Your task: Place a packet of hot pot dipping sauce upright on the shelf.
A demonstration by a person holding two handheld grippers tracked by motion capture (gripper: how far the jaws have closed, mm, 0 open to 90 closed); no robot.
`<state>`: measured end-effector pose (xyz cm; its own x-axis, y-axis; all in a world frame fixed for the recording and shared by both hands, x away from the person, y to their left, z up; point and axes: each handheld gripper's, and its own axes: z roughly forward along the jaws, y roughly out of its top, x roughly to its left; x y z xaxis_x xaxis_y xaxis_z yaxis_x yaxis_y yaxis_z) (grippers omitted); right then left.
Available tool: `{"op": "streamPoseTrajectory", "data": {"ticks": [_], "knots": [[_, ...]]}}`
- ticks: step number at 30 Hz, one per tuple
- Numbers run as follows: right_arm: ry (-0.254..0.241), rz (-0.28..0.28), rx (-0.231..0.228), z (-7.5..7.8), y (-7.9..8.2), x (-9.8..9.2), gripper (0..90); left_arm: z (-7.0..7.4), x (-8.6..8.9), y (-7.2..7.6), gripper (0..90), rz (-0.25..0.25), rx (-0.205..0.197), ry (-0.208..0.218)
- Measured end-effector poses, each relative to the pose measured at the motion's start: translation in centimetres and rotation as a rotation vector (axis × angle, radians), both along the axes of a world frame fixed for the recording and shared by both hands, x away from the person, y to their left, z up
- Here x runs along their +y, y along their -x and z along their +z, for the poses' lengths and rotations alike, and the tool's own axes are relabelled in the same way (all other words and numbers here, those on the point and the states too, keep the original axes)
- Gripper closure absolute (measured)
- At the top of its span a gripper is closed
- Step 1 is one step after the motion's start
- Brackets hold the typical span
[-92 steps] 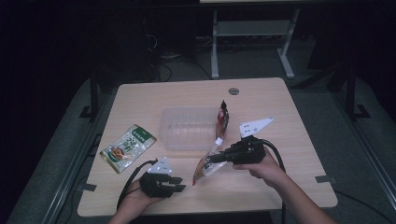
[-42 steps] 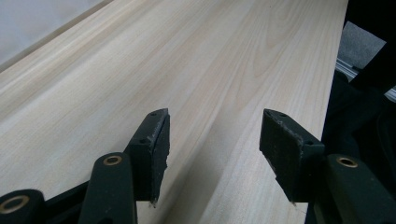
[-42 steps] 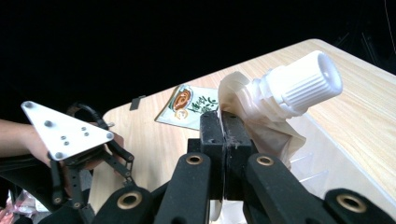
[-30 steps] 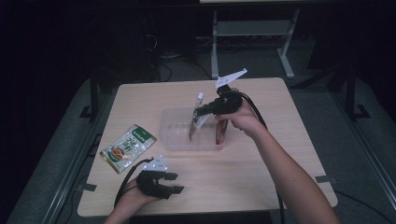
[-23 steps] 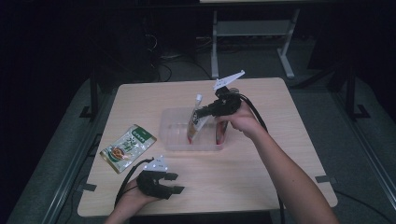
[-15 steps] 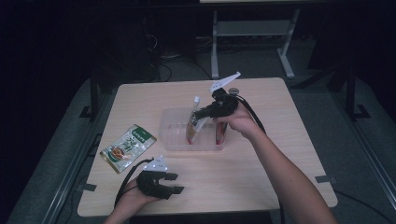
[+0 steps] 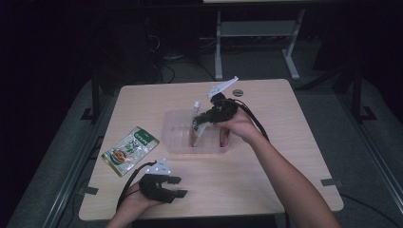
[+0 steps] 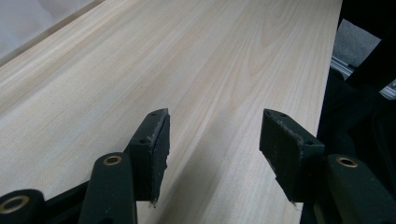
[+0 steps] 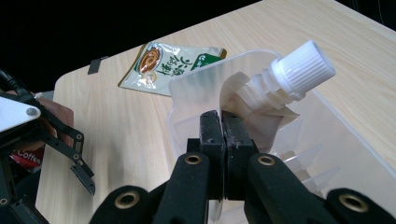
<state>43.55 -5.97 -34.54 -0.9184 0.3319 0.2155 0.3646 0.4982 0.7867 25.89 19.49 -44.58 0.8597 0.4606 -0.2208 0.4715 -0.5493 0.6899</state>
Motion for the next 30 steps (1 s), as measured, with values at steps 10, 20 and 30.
{"op": "streamPoseTrajectory", "data": {"ticks": [10,20,30], "knots": [[0.030,-0.002,-0.010,-0.2,-0.1,0.2,85.9,-0.1,0.0,-0.1,42.5,-0.002,0.005,-0.001],[-0.026,-0.016,-0.019,0.7,0.8,-0.7,65.6,-0.1,0.0,-0.1,42.5,-0.004,0.005,0.001],[-0.028,-0.036,-0.009,1.1,2.9,-3.0,41.8,-0.1,0.0,-0.1,42.6,-0.003,0.000,-0.005]]}}
